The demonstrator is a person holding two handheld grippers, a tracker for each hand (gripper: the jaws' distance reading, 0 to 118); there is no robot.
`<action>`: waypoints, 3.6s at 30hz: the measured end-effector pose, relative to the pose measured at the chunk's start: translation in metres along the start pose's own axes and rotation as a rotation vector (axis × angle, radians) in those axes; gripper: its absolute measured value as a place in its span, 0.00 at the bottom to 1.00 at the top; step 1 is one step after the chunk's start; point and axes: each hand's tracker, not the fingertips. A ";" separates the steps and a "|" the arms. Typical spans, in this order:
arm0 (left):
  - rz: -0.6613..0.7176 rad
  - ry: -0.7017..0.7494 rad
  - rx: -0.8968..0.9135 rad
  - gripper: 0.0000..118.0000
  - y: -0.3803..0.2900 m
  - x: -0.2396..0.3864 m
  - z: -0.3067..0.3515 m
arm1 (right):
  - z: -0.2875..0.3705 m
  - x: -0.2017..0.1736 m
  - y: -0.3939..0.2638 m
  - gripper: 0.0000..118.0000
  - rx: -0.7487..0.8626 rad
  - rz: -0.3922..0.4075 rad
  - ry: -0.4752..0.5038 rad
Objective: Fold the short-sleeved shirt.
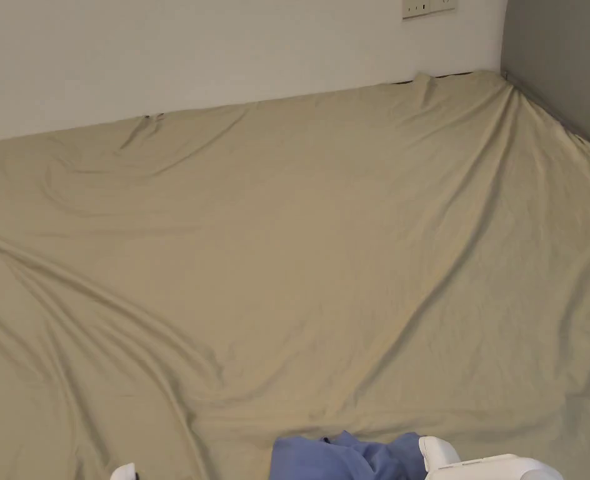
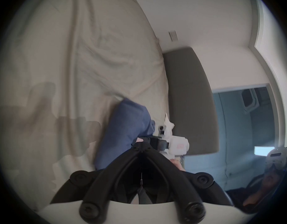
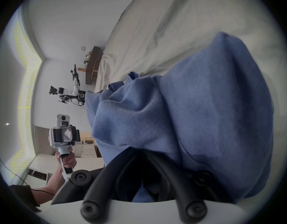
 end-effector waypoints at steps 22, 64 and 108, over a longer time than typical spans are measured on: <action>0.093 0.041 -0.268 0.23 0.035 -0.031 -0.082 | 0.006 0.011 -0.010 0.03 0.043 -0.115 0.131; -0.146 0.987 0.505 1.00 0.123 0.075 0.276 | 0.122 -0.089 0.053 0.03 0.452 0.081 -0.247; -1.109 0.664 1.210 0.00 -0.035 0.477 0.072 | 0.330 -0.390 -0.007 0.03 1.278 0.799 -0.594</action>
